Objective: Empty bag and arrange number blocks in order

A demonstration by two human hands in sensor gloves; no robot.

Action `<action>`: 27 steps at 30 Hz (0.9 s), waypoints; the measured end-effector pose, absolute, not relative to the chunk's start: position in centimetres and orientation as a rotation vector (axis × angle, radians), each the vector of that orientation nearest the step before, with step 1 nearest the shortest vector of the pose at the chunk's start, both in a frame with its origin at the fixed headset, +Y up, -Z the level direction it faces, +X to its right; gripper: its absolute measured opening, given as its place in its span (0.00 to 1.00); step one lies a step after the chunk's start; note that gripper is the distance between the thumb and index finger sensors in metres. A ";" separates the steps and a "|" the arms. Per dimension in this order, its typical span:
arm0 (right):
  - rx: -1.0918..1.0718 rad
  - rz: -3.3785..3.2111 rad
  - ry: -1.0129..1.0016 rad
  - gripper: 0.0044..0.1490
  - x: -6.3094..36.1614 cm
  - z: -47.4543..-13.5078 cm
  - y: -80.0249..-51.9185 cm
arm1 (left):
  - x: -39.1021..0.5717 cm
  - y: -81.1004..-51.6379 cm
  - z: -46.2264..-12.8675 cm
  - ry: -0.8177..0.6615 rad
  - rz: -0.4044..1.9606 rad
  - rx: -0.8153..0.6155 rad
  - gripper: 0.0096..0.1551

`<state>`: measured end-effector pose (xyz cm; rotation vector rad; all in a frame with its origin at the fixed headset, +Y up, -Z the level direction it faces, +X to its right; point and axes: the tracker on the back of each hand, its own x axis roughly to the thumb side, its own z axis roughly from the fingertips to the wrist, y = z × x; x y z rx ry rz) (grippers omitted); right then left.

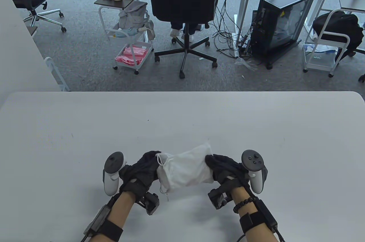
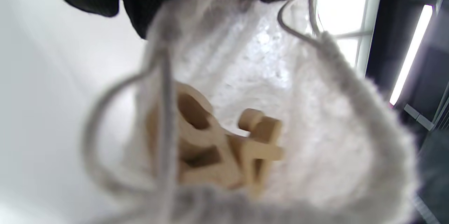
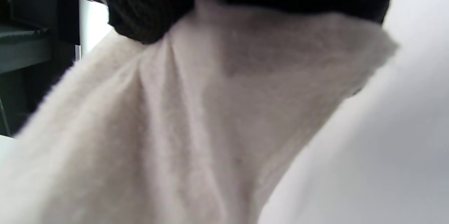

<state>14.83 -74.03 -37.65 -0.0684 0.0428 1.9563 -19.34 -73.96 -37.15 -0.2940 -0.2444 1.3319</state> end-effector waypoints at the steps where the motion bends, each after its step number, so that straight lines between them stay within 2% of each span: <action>1: -0.079 2.029 -0.044 0.25 14.9 -37.5 -73.5 | -19.1 -73.9 -37.3 -0.243 1.192 -0.259 0.23; 5: 0.015 2.297 -0.356 0.24 14.4 -36.7 -71.3 | -17.8 -74.0 -37.7 -0.288 0.842 -0.173 0.23; 9: 0.198 2.502 -0.552 0.23 12.5 -35.5 -69.4 | -16.8 -74.5 -37.8 -0.320 0.680 -0.154 0.21; 12: 0.383 2.679 -0.692 0.23 9.9 -34.3 -68.4 | -16.7 -74.6 -37.8 -0.316 0.652 -0.165 0.23; 17: 0.666 2.849 -0.979 0.23 5.9 -32.1 -66.7 | -16.3 -73.3 -37.4 -0.483 0.777 -0.206 0.48; 19: 0.780 2.885 -0.965 0.23 4.2 -31.7 -67.2 | -15.7 -73.1 -37.3 -0.522 0.819 -0.205 0.52; 20: 0.835 2.894 -0.944 0.23 3.5 -31.5 -67.3 | -15.5 -73.0 -37.2 -0.536 0.828 -0.190 0.51; 22: 0.855 2.921 -0.904 0.23 3.1 -31.2 -67.2 | -15.8 -72.6 -37.1 -0.509 0.835 -0.102 0.40; 23: 0.880 2.920 -0.837 0.24 3.2 -31.3 -66.9 | -16.1 -72.5 -37.1 -0.502 0.859 -0.053 0.30; 24: 0.809 2.924 -0.737 0.28 3.6 -31.4 -66.6 | -16.2 -72.4 -37.0 -0.486 0.878 -0.033 0.22; 27: 0.647 2.873 -0.276 0.45 6.0 -32.6 -65.8 | -16.7 -72.1 -36.9 -0.449 0.913 0.013 0.21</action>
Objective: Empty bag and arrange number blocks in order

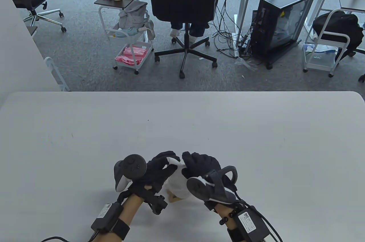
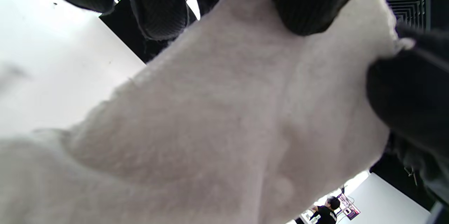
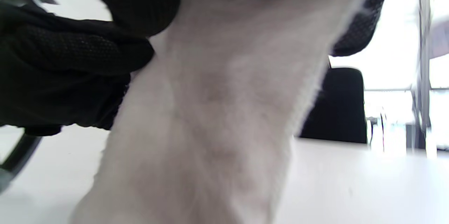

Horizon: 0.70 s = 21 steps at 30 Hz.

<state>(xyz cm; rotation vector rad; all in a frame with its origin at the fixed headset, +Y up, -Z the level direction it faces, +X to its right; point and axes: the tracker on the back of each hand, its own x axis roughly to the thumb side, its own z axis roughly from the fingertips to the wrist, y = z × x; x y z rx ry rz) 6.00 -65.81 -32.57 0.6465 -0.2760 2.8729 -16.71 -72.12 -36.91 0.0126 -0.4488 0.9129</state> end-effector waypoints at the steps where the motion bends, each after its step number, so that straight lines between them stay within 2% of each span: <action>1: 0.591 2.844 -0.149 0.50 6.7 -33.0 -65.9 | -16.8 -72.1 -36.9 -0.444 0.920 0.008 0.21; 3: 0.554 2.791 0.020 0.49 8.2 -33.8 -66.7 | -16.9 -71.9 -36.9 -0.432 0.937 0.025 0.21; 5: 0.497 2.689 -0.109 0.28 9.3 -34.2 -67.8 | -17.0 -71.9 -37.0 -0.440 0.916 0.025 0.21; 6: 0.470 2.653 -0.188 0.23 9.6 -34.2 -68.1 | -17.0 -71.9 -37.0 -0.428 0.914 0.039 0.21; 10: 0.469 2.574 -0.623 0.22 9.8 -33.2 -66.9 | -17.5 -71.1 -37.0 -0.419 0.962 0.063 0.21; 11: 0.474 2.580 -0.672 0.22 9.6 -33.0 -66.8 | -17.5 -70.9 -36.9 -0.414 0.970 0.074 0.21; 21: 0.474 2.622 -0.808 0.22 10.0 -32.4 -65.6 | -16.6 -69.5 -36.9 -0.441 0.945 0.109 0.21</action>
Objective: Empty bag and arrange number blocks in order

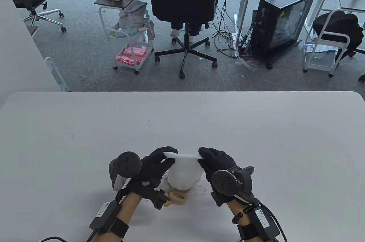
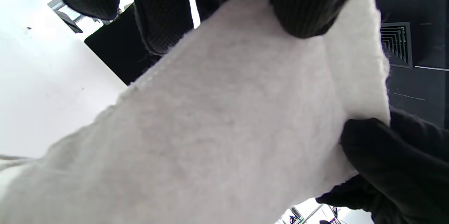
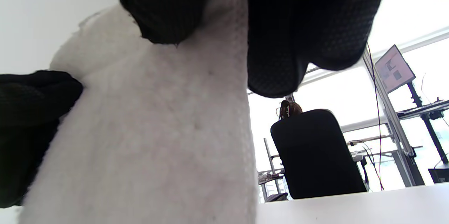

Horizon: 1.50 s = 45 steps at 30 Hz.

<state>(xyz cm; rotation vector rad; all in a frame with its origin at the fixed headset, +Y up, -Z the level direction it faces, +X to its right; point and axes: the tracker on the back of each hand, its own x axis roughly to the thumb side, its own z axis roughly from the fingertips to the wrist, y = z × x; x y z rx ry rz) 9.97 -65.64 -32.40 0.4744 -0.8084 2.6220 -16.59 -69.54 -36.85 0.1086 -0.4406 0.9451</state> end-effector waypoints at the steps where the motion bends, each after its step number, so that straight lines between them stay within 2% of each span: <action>1: 0.448 2.618 -0.784 0.22 10.2 -32.5 -65.5 | -16.3 -69.2 -36.9 -0.451 0.935 0.110 0.21; 9: 0.359 2.549 -0.773 0.22 12.7 -32.1 -64.6 | -13.7 -67.2 -37.9 -0.489 0.939 0.070 0.21; 11: 0.357 2.567 -0.689 0.22 13.1 -32.2 -64.5 | -13.2 -66.7 -37.9 -0.492 0.925 0.067 0.21; 16: 0.324 2.566 -0.770 0.22 13.6 -31.7 -64.0 | -12.4 -66.6 -37.9 -0.496 0.922 0.018 0.21; 18: 0.299 2.593 -0.714 0.22 13.8 -31.8 -64.0 | -12.2 -66.8 -38.0 -0.500 0.900 -0.006 0.22; 20: 0.304 2.572 -0.854 0.22 14.1 -31.3 -63.6 | -12.0 -66.8 -38.0 -0.495 0.906 0.007 0.22; 27: 0.262 2.571 -0.828 0.22 14.9 -31.1 -63.1 | -11.2 -66.6 -38.0 -0.527 0.929 -0.018 0.24; 32: 0.243 2.441 -0.935 0.22 15.8 -30.7 -62.9 | -11.7 -66.8 -37.5 -0.556 0.921 -0.025 0.29; 33: 0.241 2.405 -0.906 0.22 15.8 -30.7 -62.8 | -11.8 -66.9 -37.4 -0.566 0.916 -0.031 0.30; 36: 0.220 2.371 -0.901 0.22 15.9 -30.7 -62.7 | -11.9 -67.3 -37.2 -0.585 0.884 -0.068 0.42; 38: 0.199 2.291 -0.796 0.22 16.2 -31.0 -63.0 | -12.0 -67.7 -37.1 -0.607 0.864 -0.115 0.51; 39: 0.193 2.203 -0.718 0.22 16.3 -31.3 -63.3 | -12.2 -68.0 -37.0 -0.616 0.867 -0.128 0.53; 42: 0.195 2.157 -0.638 0.22 16.4 -31.9 -64.0 | -12.7 -68.4 -36.8 -0.620 0.891 -0.124 0.46; 44: 0.224 2.079 -0.511 0.22 16.5 -32.7 -64.9 | -13.2 -68.6 -36.8 -0.592 0.894 -0.122 0.27; 45: 0.175 2.012 -0.450 0.22 16.6 -33.0 -65.5 | -13.6 -68.7 -36.7 -0.566 0.897 -0.112 0.23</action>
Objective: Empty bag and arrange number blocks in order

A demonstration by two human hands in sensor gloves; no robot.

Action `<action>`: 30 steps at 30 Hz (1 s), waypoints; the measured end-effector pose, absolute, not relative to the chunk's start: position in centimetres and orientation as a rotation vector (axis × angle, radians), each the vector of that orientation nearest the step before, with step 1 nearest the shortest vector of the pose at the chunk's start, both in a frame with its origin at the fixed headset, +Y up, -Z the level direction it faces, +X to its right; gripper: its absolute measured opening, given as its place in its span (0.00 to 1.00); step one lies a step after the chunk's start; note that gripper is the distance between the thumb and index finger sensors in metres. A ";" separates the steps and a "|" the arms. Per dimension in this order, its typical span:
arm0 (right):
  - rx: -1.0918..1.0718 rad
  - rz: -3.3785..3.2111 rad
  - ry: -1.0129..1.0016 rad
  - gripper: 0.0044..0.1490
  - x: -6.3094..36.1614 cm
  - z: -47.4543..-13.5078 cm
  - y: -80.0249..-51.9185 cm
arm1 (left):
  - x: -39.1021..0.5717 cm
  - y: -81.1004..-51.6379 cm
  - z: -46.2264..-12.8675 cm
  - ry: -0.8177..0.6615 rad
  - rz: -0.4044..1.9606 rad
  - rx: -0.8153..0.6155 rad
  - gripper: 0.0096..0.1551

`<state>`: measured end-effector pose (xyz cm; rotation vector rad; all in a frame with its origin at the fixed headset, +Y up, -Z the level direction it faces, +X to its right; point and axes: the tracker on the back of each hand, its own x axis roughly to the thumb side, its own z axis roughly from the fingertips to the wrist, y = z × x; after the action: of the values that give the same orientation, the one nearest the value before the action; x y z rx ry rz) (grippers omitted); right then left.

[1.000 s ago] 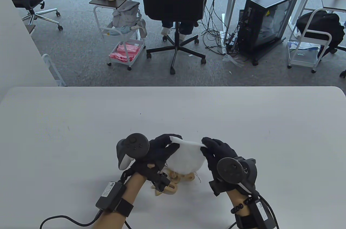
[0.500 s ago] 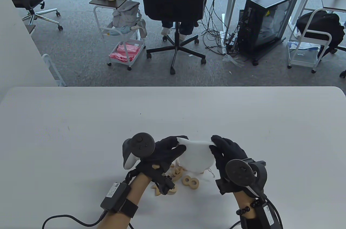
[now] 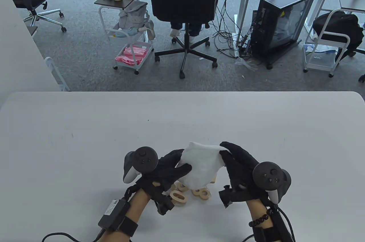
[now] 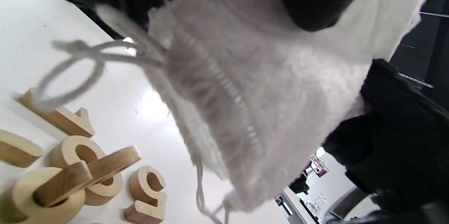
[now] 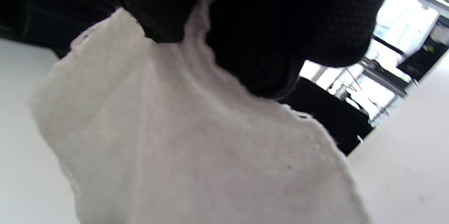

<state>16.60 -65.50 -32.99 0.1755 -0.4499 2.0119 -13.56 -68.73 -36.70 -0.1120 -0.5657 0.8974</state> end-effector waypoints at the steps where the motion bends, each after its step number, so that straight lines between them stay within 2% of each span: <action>1: 0.157 1.962 -0.401 0.23 16.9 -33.4 -66.0 | -14.1 -68.8 -36.6 -0.533 0.904 -0.094 0.23; 6: 0.132 1.803 -0.205 0.25 17.6 -34.8 -67.9 | -17.0 -68.6 -36.5 -0.471 0.935 -0.094 0.23; 9: 0.107 1.762 -0.201 0.25 17.7 -34.9 -68.3 | -19.4 -68.1 -36.4 -0.373 0.889 -0.032 0.23; 13: 0.108 1.790 -0.250 0.25 18.5 -34.7 -68.0 | -25.9 -68.1 -37.1 -0.070 0.838 0.099 0.23; 15: 0.107 1.768 -0.248 0.25 18.7 -34.6 -68.0 | -30.5 -68.7 -37.5 0.115 0.841 0.154 0.23; 19: 0.126 1.763 -0.252 0.25 18.6 -34.6 -67.9 | -39.2 -70.8 -37.5 0.454 0.876 0.222 0.23; 22: 0.144 1.758 -0.241 0.26 18.3 -34.7 -67.9 | -43.6 -73.1 -36.7 0.642 0.917 0.222 0.23; 26: 0.147 1.772 -0.227 0.26 18.2 -34.9 -68.2 | -46.3 -75.6 -35.8 0.770 0.892 0.189 0.26; 28: 0.148 1.775 -0.215 0.26 18.1 -35.0 -68.3 | -46.7 -76.3 -35.7 0.784 0.866 0.135 0.32; 30: 0.151 1.778 -0.200 0.27 18.0 -35.1 -68.5 | -46.6 -76.3 -35.8 0.767 0.792 0.081 0.42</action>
<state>18.00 -68.50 -35.08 0.1508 -0.1995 1.7784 -46.60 -76.35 -35.80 0.0814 0.7666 0.7917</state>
